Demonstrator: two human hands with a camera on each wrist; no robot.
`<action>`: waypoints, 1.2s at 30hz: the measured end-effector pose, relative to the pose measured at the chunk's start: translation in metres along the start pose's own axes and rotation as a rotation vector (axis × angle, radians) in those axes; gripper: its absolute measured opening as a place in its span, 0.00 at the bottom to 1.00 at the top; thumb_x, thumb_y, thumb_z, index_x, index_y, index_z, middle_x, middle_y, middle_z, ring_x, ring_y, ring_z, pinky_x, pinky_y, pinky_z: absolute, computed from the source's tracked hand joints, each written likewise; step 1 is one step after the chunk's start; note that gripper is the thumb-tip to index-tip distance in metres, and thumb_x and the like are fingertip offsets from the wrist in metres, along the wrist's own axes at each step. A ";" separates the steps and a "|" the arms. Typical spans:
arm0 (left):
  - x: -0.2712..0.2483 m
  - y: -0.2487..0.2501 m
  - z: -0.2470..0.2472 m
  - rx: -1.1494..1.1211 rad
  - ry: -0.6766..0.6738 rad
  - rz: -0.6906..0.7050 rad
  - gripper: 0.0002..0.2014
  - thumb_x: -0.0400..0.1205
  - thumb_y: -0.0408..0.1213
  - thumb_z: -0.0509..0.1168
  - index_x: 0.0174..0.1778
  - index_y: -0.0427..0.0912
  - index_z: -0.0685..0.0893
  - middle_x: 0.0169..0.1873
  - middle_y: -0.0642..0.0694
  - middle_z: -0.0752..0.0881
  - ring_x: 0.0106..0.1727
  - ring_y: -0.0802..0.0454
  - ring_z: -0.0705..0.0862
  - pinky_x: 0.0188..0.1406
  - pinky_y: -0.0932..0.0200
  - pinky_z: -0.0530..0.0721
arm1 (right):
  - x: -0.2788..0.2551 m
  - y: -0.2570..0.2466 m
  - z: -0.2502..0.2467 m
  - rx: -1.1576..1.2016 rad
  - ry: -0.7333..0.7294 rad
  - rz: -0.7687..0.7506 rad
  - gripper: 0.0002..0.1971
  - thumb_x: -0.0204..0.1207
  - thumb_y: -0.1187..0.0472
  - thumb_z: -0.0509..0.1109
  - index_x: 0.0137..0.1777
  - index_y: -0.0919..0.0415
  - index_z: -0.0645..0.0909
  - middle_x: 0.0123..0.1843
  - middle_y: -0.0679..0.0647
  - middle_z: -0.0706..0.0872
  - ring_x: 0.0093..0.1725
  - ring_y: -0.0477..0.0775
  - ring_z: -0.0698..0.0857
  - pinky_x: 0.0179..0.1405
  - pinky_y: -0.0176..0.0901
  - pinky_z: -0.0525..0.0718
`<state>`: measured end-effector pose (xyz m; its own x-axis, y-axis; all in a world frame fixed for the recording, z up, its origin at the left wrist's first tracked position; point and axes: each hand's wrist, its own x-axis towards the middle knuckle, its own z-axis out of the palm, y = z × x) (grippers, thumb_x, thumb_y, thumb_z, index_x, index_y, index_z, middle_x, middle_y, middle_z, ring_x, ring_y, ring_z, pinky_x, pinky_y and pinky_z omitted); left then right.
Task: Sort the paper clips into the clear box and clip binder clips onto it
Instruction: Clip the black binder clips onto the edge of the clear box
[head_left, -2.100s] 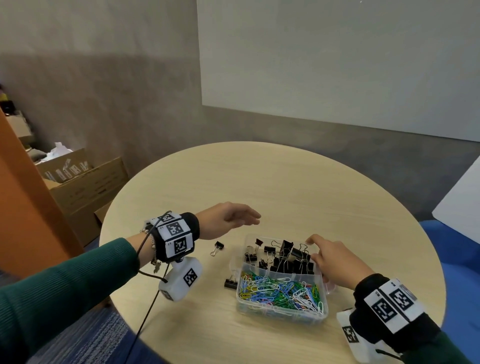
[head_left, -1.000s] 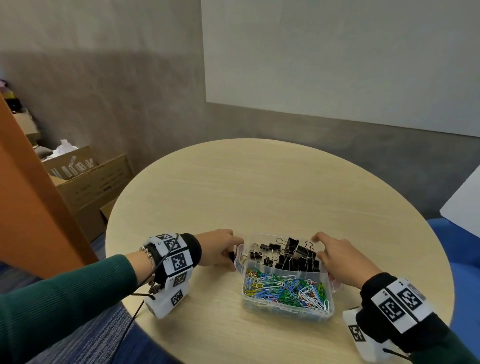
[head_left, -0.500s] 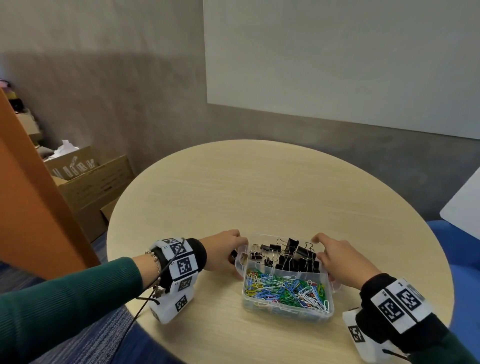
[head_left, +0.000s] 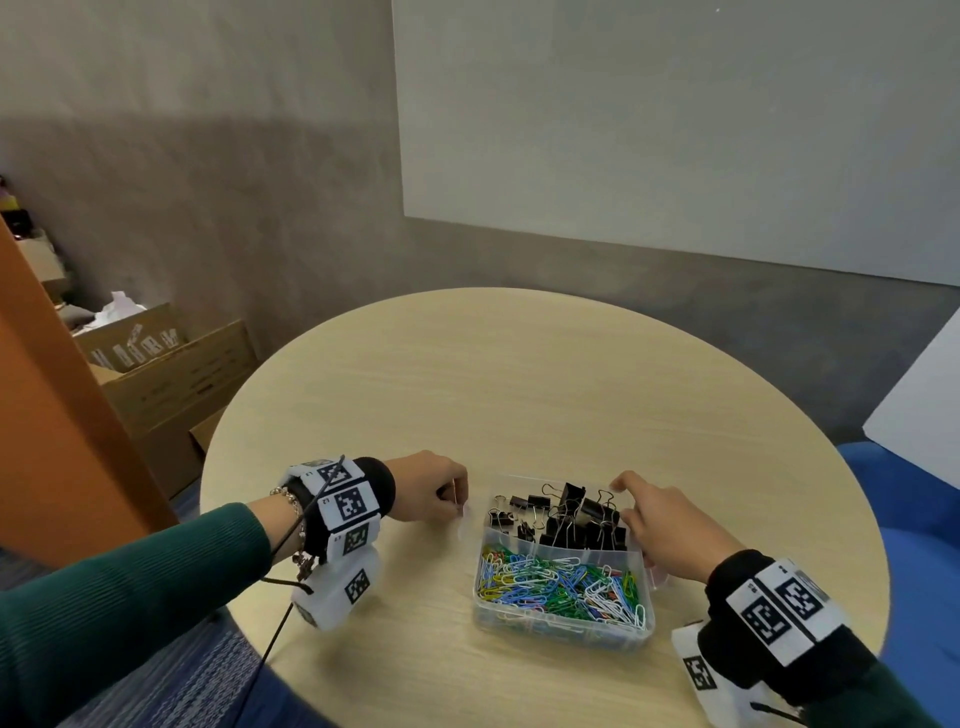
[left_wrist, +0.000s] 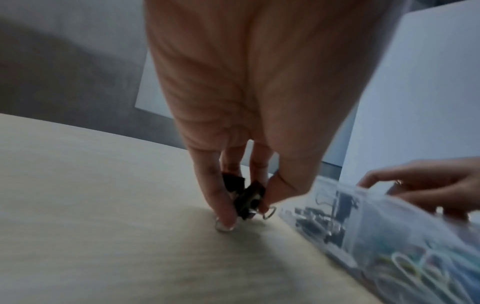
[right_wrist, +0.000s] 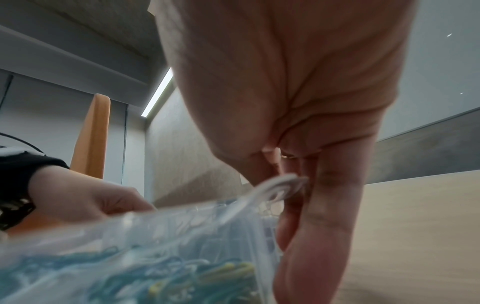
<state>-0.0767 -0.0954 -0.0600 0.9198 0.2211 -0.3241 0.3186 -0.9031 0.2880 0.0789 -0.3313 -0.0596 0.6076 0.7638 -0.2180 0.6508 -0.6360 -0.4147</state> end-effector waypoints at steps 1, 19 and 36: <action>0.001 0.000 -0.004 -0.019 0.000 -0.013 0.10 0.83 0.36 0.61 0.58 0.39 0.82 0.45 0.44 0.84 0.43 0.52 0.78 0.41 0.62 0.75 | 0.000 0.000 0.000 -0.001 0.000 0.000 0.17 0.86 0.62 0.54 0.73 0.57 0.66 0.36 0.49 0.78 0.31 0.49 0.81 0.31 0.36 0.79; 0.007 0.050 -0.010 -0.145 0.057 0.339 0.17 0.81 0.31 0.67 0.66 0.48 0.83 0.64 0.49 0.83 0.62 0.57 0.79 0.63 0.60 0.80 | 0.003 0.004 0.001 -0.015 0.003 -0.021 0.17 0.87 0.61 0.53 0.74 0.58 0.65 0.45 0.58 0.80 0.35 0.54 0.81 0.33 0.39 0.77; -0.015 0.006 0.015 -0.031 0.287 0.170 0.16 0.84 0.46 0.62 0.68 0.53 0.78 0.67 0.48 0.74 0.68 0.50 0.72 0.69 0.49 0.73 | 0.005 -0.003 0.017 0.237 0.085 -0.120 0.16 0.85 0.58 0.60 0.71 0.51 0.73 0.33 0.52 0.84 0.29 0.44 0.82 0.28 0.27 0.75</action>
<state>-0.0920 -0.1092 -0.0668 0.9859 0.1671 -0.0033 0.1579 -0.9251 0.3453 0.0721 -0.3234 -0.0748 0.5746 0.8141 -0.0843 0.6022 -0.4903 -0.6300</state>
